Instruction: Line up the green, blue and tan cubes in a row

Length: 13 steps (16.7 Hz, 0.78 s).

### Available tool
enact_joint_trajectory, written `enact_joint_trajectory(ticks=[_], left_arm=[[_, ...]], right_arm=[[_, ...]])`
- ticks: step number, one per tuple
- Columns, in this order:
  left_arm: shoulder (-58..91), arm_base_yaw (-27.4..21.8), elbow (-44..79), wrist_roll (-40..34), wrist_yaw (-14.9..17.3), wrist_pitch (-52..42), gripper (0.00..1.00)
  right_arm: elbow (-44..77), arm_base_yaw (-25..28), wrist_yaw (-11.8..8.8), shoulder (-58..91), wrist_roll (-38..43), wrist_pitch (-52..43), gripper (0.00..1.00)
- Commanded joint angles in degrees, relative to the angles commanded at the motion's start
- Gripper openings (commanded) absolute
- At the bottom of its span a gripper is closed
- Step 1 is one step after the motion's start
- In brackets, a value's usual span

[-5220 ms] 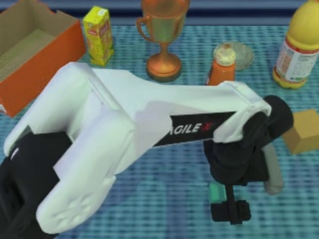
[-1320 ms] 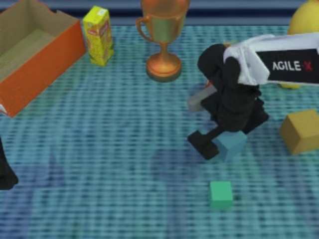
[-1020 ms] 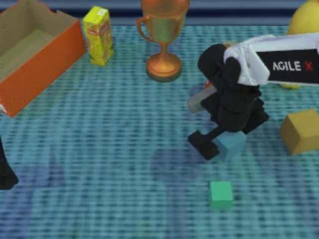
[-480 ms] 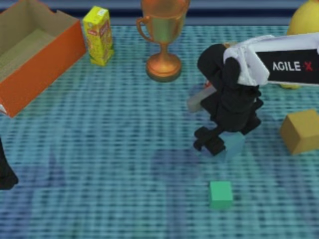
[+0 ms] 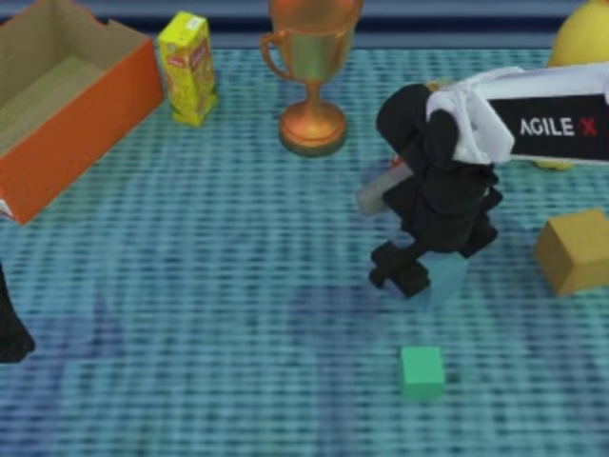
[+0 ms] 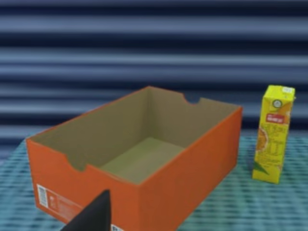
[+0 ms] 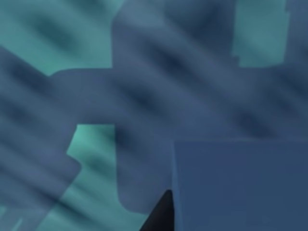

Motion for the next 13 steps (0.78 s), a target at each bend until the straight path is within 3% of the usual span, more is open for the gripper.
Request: enact_joint_trajectory(ticks=[6, 13], left_arm=[[0.00, 0.00, 0.00, 0.00, 0.00, 0.00, 1.00], [0.00, 0.00, 0.00, 0.00, 0.00, 0.00, 1.00]], right_arm=[[1.11, -0.01, -0.17, -1.58, 0.11, -1.45, 0.00], [7.93, 0.39, -0.22, -6.60, 0.03, -13.50, 0.00]])
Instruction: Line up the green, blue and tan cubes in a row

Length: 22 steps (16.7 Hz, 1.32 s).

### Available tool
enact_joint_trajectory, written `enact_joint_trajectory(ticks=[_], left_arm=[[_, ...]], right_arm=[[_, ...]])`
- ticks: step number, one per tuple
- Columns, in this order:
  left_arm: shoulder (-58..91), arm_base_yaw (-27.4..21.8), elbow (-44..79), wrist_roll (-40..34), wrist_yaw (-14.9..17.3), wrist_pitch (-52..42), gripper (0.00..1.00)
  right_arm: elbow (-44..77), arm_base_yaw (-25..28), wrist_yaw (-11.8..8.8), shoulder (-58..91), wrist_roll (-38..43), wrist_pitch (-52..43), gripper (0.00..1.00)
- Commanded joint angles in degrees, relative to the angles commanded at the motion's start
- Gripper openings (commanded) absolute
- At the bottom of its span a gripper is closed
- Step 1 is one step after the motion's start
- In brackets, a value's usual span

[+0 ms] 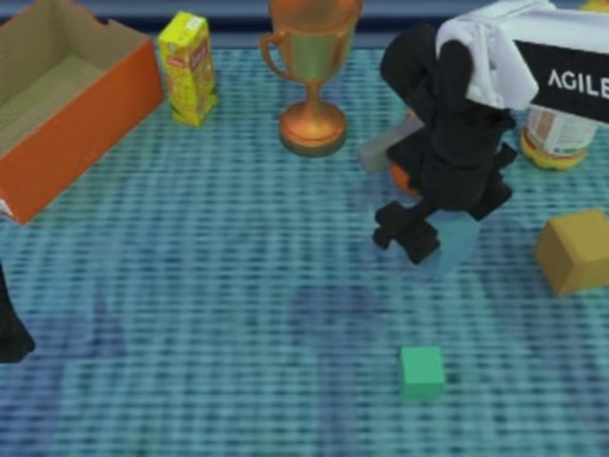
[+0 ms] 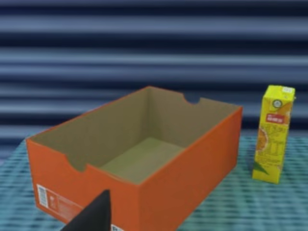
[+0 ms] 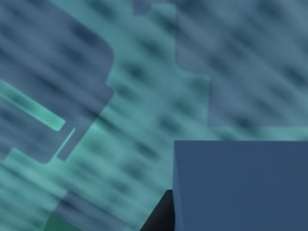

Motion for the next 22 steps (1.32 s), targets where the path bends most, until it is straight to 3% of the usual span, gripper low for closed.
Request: enact_joint_trajectory(ticks=[6, 9, 18, 22], left_arm=[[0.00, 0.00, 0.00, 0.00, 0.00, 0.00, 1.00], [0.00, 0.00, 0.00, 0.00, 0.00, 0.00, 1.00], [0.00, 0.00, 0.00, 0.00, 0.00, 0.00, 1.00], [0.00, 0.00, 0.00, 0.00, 0.00, 0.00, 1.00]], right_arm=[[-0.04, 0.11, -0.01, -0.01, 0.87, -0.09, 0.00], [-0.65, 2.48, 0.12, -0.67, 6.55, -0.22, 0.00], [-7.18, 15.29, 0.72, -6.27, 43.55, -0.49, 0.00], [-9.76, 19.66, 1.00, -9.23, 54.83, 0.05, 0.00]])
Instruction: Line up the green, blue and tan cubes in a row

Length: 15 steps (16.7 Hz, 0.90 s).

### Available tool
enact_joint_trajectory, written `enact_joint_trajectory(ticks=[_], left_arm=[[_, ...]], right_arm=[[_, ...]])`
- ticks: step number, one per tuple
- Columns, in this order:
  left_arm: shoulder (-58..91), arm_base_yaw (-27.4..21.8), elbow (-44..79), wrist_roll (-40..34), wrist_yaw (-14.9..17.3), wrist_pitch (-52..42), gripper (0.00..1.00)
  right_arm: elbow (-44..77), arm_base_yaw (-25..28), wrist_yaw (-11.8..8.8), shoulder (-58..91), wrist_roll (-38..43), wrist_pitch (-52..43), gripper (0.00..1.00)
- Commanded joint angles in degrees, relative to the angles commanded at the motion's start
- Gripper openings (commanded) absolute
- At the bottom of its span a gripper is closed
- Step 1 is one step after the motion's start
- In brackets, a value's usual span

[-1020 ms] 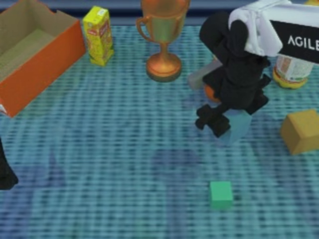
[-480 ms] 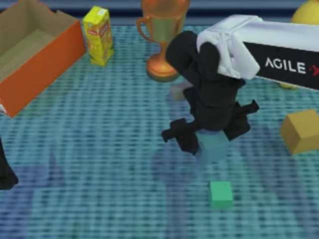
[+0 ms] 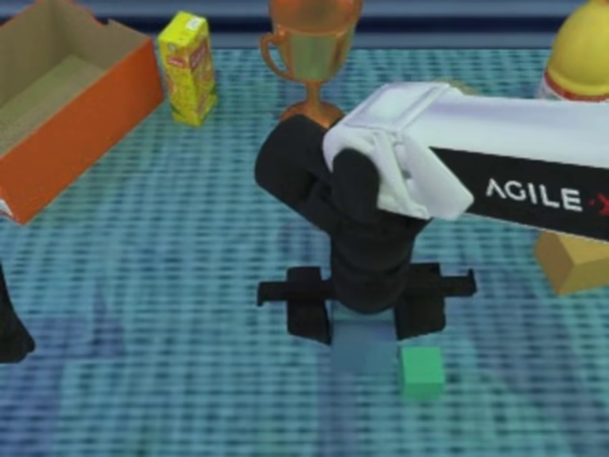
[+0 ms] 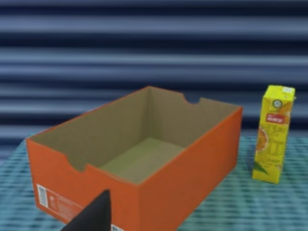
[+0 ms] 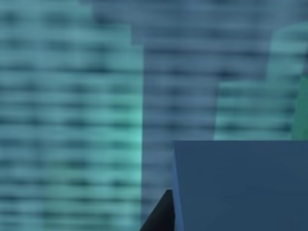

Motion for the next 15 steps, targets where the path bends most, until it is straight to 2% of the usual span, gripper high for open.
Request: enact_joint_trajectory(ticks=[8, 15], left_arm=[[0.00, 0.00, 0.00, 0.00, 0.00, 0.00, 1.00], [0.00, 0.00, 0.00, 0.00, 0.00, 0.00, 1.00]], right_arm=[[-1.15, 0.68, 0.03, -0.32, 2.11, 1.22, 0.00], [-8.87, 1.09, 0.12, 4.45, 2.39, 13.97, 0.00]])
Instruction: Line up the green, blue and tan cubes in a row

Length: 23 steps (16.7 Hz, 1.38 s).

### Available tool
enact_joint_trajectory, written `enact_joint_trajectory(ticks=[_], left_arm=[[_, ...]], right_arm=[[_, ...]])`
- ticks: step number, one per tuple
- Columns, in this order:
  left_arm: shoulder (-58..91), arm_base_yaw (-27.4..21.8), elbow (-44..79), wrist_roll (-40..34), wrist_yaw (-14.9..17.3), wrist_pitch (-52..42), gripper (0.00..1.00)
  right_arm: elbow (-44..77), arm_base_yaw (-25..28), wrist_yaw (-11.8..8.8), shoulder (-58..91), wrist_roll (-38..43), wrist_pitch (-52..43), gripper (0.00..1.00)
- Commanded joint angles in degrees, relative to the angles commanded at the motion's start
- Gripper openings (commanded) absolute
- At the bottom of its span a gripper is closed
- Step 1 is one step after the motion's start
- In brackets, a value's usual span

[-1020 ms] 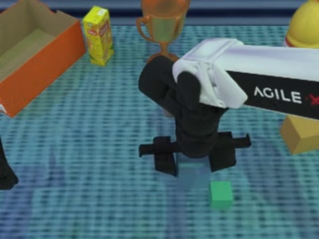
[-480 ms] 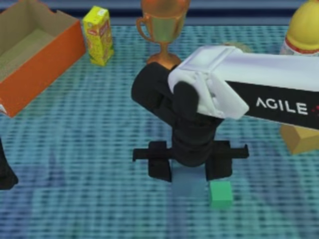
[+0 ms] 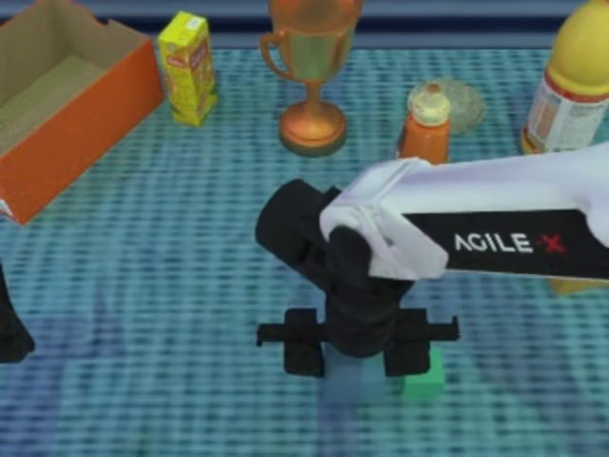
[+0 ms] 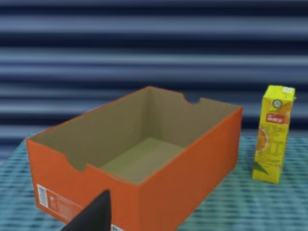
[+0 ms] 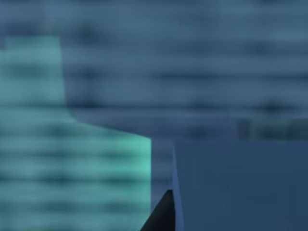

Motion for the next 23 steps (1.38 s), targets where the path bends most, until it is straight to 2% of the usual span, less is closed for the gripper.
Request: enact_joint_trajectory(ticks=[4, 17, 23], left_arm=[[0.00, 0.00, 0.00, 0.00, 0.00, 0.00, 1.00], [0.00, 0.00, 0.00, 0.00, 0.00, 0.00, 1.00], [0.00, 0.00, 0.00, 0.00, 0.00, 0.00, 1.00]], right_arm=[[-0.34, 0.06, 0.01, 0.29, 0.02, 0.48, 0.00], [-0.34, 0.06, 0.01, 0.29, 0.02, 0.48, 0.98], [-0.34, 0.06, 0.01, 0.29, 0.02, 0.48, 1.00]])
